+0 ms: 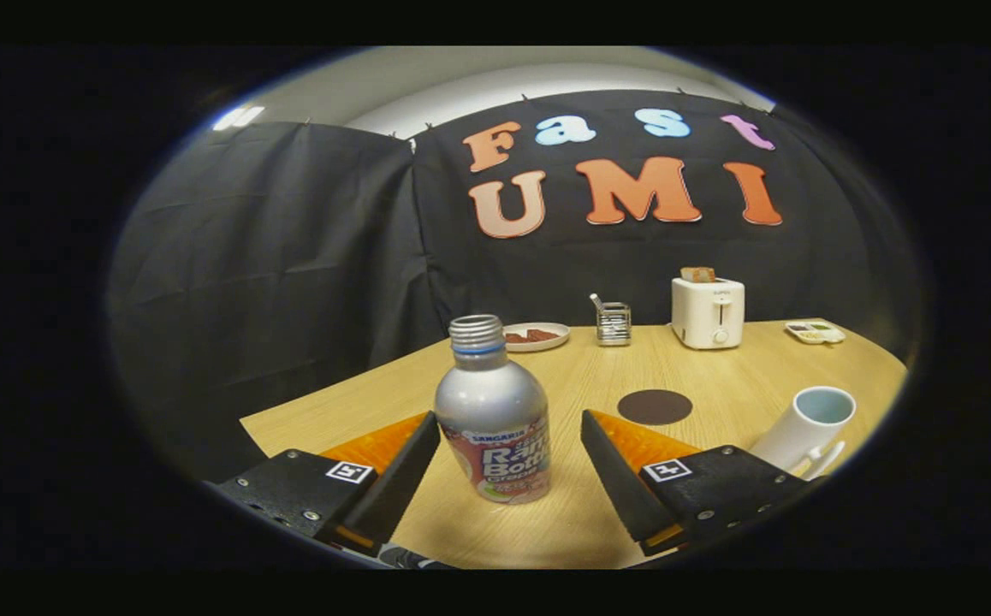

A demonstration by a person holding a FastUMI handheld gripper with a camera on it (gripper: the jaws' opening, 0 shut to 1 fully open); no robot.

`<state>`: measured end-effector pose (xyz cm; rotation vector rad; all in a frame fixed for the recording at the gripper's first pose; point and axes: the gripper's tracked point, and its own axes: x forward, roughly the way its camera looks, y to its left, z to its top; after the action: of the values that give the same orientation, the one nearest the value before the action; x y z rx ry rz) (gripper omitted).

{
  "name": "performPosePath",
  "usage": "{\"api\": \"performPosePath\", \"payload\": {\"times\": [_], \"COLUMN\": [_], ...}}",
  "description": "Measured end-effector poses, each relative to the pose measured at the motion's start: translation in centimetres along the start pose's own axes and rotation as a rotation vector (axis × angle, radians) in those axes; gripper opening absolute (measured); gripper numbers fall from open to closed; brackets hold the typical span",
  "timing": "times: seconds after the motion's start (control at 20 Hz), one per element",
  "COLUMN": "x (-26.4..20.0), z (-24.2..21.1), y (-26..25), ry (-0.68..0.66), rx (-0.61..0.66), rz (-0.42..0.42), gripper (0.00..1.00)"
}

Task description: Take the bottle from table, then pour the juice into the cup, finally place the bottle on the coaster

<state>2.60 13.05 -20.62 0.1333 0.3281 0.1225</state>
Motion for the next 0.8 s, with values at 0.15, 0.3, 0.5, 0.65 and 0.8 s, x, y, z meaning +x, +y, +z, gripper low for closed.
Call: {"api": "performPosePath", "payload": {"times": [0.15,0.3,0.5,0.65,0.8], "x": [0.8,1.4,1.9,1.3,0.8], "z": [-1.1,-2.2,-3.9,-3.5,-3.0], "y": [0.2,0.0,-0.3,-0.4,-0.6], "ry": [0.027,0.056,0.118,0.117,0.109], "rx": [0.02,0.027,0.031,0.087,0.148], "rz": [-0.017,-0.039,-0.038,-0.039,-0.038], "gripper": [0.99,0.99,0.94,0.83,0.81]}}
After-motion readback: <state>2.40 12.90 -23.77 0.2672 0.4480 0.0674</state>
